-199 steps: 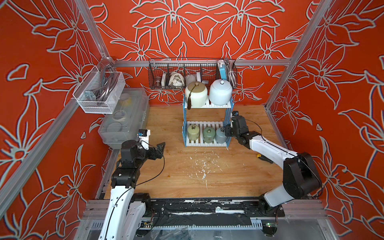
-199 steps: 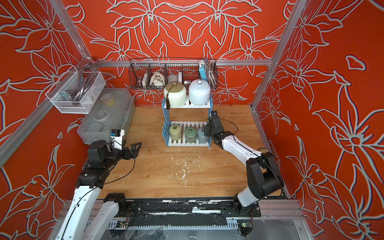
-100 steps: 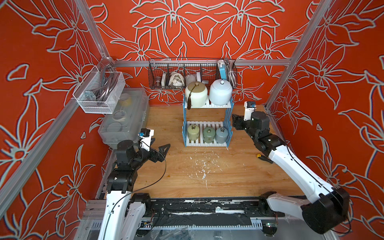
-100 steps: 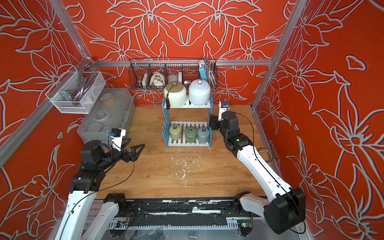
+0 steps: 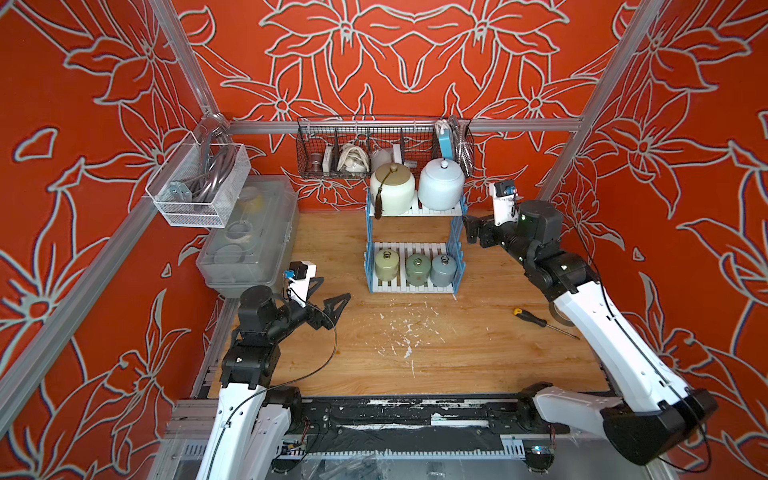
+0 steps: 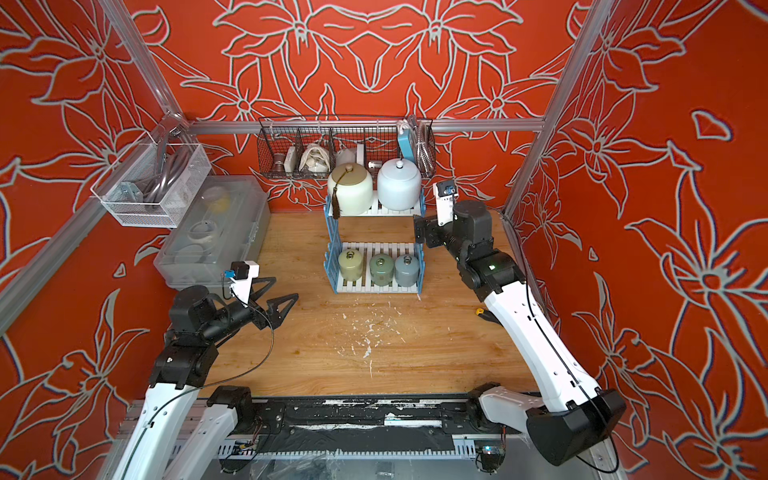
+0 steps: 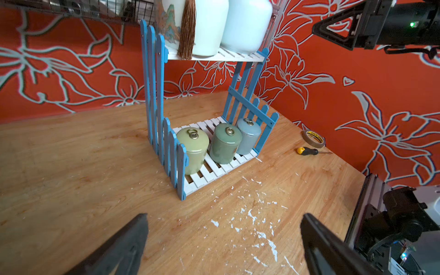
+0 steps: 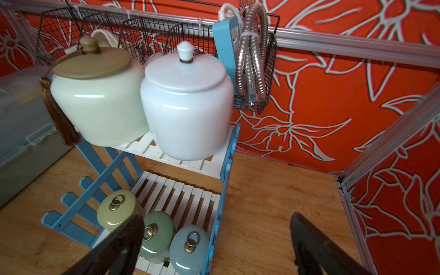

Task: Remove the tea canisters from the shelf
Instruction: Pick up the tea canister from the shelf.

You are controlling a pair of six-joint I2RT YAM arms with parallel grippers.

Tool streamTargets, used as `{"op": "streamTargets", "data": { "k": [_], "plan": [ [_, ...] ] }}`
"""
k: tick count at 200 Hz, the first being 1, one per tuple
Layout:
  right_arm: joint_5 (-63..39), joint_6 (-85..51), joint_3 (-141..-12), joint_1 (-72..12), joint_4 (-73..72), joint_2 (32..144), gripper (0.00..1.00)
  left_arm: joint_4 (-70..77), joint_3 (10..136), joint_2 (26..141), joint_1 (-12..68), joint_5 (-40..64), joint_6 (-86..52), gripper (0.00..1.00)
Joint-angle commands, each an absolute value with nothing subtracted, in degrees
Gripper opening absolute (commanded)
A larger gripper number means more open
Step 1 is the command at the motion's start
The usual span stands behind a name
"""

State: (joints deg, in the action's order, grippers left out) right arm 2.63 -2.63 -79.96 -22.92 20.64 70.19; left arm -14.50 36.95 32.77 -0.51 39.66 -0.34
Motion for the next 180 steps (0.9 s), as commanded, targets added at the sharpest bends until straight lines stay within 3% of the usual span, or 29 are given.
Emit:
{"op": "streamTargets", "data": {
  "k": [1,77,180],
  "plan": [
    [0.43,-0.68,-86.69,-22.85,25.25,73.93,0.99,-6.49,35.9,32.61,-0.01,37.37,-1.77,0.99],
    [-2.02,-0.94,-108.61,-22.94,30.48,88.78,0.98,3.09,32.72,31.47,0.03,27.07,-1.12,0.99],
    [-3.5,-4.22,-140.49,-23.03,40.24,112.12,0.84,2.55,31.55,31.0,0.09,28.15,0.79,0.98]
  ]
}}
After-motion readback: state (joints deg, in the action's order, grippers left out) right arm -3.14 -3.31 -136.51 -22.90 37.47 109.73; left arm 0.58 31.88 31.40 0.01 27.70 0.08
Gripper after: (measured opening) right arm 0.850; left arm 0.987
